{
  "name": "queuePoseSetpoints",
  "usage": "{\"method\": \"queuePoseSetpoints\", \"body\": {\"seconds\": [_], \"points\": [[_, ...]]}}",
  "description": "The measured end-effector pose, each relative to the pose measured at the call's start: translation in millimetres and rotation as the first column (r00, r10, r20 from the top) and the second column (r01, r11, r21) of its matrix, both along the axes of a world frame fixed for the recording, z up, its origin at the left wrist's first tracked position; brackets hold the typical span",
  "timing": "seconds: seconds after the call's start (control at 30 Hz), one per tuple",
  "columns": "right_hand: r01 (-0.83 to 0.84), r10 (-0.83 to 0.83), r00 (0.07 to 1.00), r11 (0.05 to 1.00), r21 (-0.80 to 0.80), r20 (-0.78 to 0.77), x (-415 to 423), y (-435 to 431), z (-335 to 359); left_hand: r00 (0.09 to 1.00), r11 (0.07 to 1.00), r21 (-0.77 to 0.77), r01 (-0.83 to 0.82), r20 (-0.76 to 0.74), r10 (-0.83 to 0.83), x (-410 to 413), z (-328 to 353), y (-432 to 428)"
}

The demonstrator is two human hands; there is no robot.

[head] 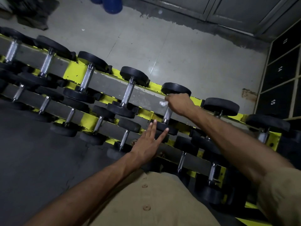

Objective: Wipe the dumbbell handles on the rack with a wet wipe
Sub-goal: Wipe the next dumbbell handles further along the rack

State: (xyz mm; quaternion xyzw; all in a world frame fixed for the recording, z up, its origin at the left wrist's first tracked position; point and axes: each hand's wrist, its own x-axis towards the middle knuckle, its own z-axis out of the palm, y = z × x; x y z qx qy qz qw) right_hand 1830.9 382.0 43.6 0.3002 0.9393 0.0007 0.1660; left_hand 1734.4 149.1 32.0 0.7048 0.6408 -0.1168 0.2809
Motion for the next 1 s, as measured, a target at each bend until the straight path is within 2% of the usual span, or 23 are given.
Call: {"method": "queuePoseSetpoints", "body": {"seconds": [0.07,0.13,0.2,0.3,0.37,0.43,0.5,0.57,0.67,0.73,0.8,0.87,1.0], "points": [[-0.023,0.035,0.998,0.983,-0.183,0.061,-6.1,-21.1,-5.4,1.0,1.0,-0.008,0.002,0.002,-0.002,-0.6,0.6,0.8],[-0.084,0.152,0.973,0.933,-0.35,0.172,-13.1,-40.1,-3.9,1.0,1.0,-0.018,0.004,0.008,-0.004,-1.1,1.1,1.5],[-0.127,0.185,0.958,0.958,-0.258,0.217,-20.5,-30.1,-0.8,1.0,1.0,-0.018,0.005,0.008,-0.005,-1.9,2.6,1.4],[-0.021,0.034,0.976,0.998,-0.063,0.213,-24.6,-5.5,1.8,1.0,1.0,-0.019,0.013,0.012,-0.013,-2.9,3.9,2.1],[-0.026,0.052,0.974,0.993,-0.116,0.222,-24.2,-13.1,-5.1,1.0,0.999,-0.029,0.017,0.014,-0.016,-3.5,5.6,2.9],[-0.054,0.118,0.969,0.959,-0.278,0.218,-22.5,-30.2,-10.0,1.0,0.999,-0.041,0.024,0.016,-0.023,-4.0,6.3,3.5],[-0.117,0.159,0.98,0.949,-0.293,0.123,-14.6,-38.9,-13.2,0.999,0.999,-0.035,0.031,0.018,-0.03,-4.1,6.2,4.0],[-0.148,0.145,0.989,0.972,-0.183,-0.029,-3.2,-38.7,-18.0,0.999,0.999,-0.03,0.035,0.018,-0.034,-4.5,6.9,4.3],[0.029,-0.065,0.969,0.988,-0.151,-0.237,19.8,-52.2,-33.5,0.999,0.999,-0.026,0.036,0.019,-0.035,-5.1,6.3,3.1],[0.244,-0.334,0.846,0.936,-0.254,-0.416,33.7,-71.4,-45.6,0.999,0.999,-0.015,0.033,0.022,-0.033,-4.3,5.5,3.2],[0.443,-0.64,0.609,0.765,-0.468,-0.47,41.2,-83.1,-53.3,0.999,0.999,-0.014,0.032,0.029,-0.031,-4.5,4.6,2.7],[0.526,-0.809,0.429,0.585,-0.618,-0.402,41.5,-87.5,-56.6,0.999,0.999,-0.004,0.036,0.028,-0.036,-5.3,3.9,1.5],[0.55,-0.947,0.243,0.312,-0.775,-0.209,23.3,-79.0,-53.3,0.999,0.999,-0.007,0.046,0.023,-0.046,-6.6,2.9,2.7]]}}
